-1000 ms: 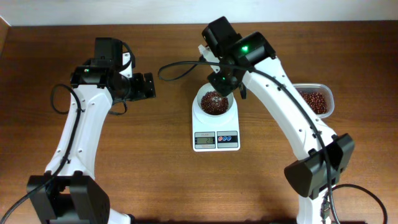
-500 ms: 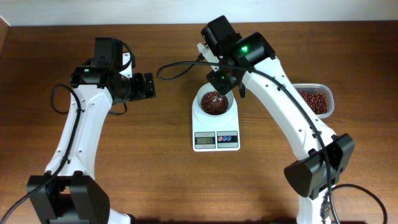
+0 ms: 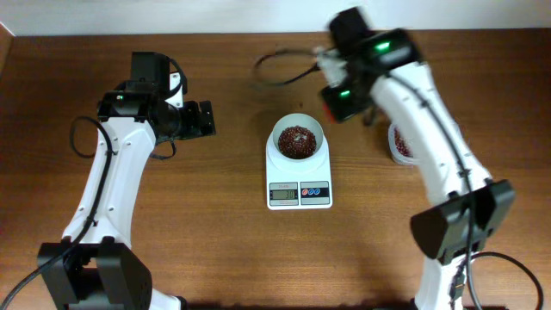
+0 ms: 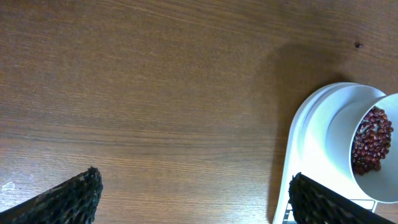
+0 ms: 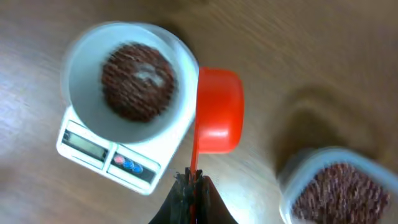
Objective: Scoop item into bowl and weigh 50g on scale
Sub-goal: 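Carry the empty scoop with the right gripper back to the bean tub, then dip the scoop into the beans and drag it to fill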
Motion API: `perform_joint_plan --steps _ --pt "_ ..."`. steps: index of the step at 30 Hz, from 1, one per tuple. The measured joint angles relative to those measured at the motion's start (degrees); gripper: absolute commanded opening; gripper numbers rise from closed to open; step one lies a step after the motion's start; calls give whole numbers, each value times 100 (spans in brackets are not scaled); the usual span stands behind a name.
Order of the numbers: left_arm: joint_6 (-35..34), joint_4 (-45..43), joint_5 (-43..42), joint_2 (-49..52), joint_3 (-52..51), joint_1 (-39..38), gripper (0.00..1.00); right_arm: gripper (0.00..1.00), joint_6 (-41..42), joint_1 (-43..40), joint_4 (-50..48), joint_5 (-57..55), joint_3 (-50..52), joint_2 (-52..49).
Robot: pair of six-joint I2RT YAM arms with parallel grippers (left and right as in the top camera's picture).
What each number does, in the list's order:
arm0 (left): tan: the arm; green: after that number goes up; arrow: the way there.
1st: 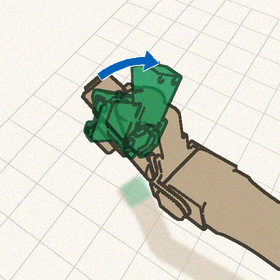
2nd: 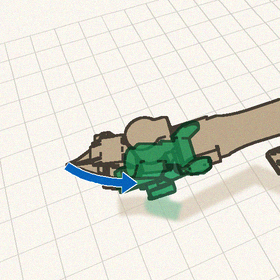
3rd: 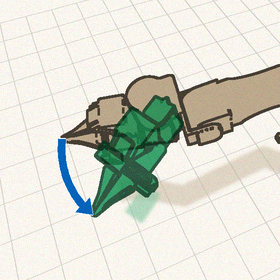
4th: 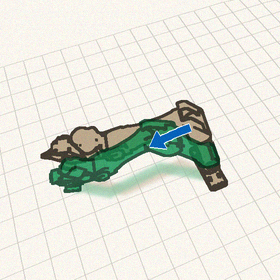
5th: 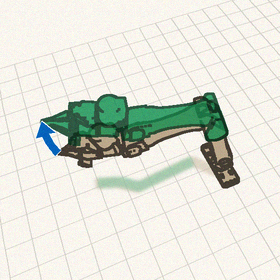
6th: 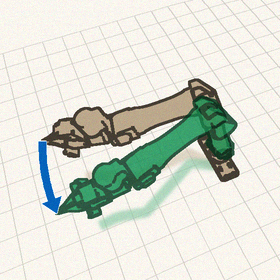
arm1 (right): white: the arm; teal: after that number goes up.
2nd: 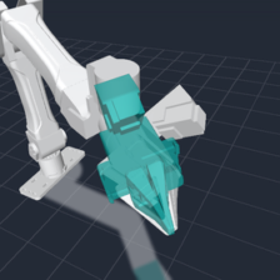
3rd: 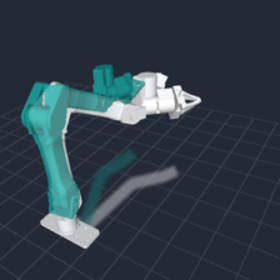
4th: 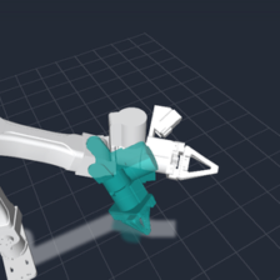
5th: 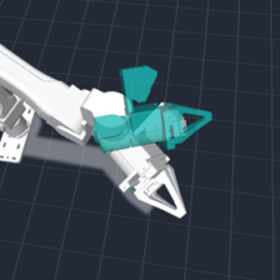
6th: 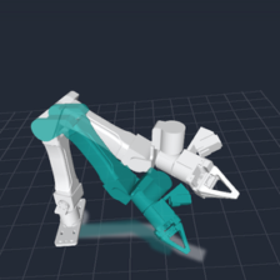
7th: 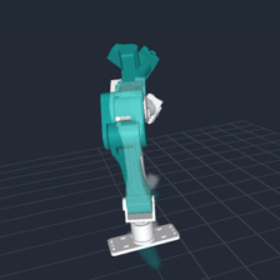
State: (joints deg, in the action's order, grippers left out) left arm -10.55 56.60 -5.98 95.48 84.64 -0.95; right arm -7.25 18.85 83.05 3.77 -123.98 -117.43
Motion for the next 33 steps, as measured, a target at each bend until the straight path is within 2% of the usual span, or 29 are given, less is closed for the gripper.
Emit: perform_joint_plan --steps 7,13,21,27,33 --pt "0 0 0 0 0 0 99 4 127 -1862 625 649 2 0" --pt "0 0 2 0 0 0 99 4 210 -2796 651 616 122 0" --pt "0 0 0 0 0 0 99 4 426 -2927 42 295 1158 -140" --pt "0 0 2 0 0 0 99 4 597 -2927 -962 317 2105 -151" --pt "0 -2 2 0 0 0 99 4 710 -2938 -785 315 2116 -76"
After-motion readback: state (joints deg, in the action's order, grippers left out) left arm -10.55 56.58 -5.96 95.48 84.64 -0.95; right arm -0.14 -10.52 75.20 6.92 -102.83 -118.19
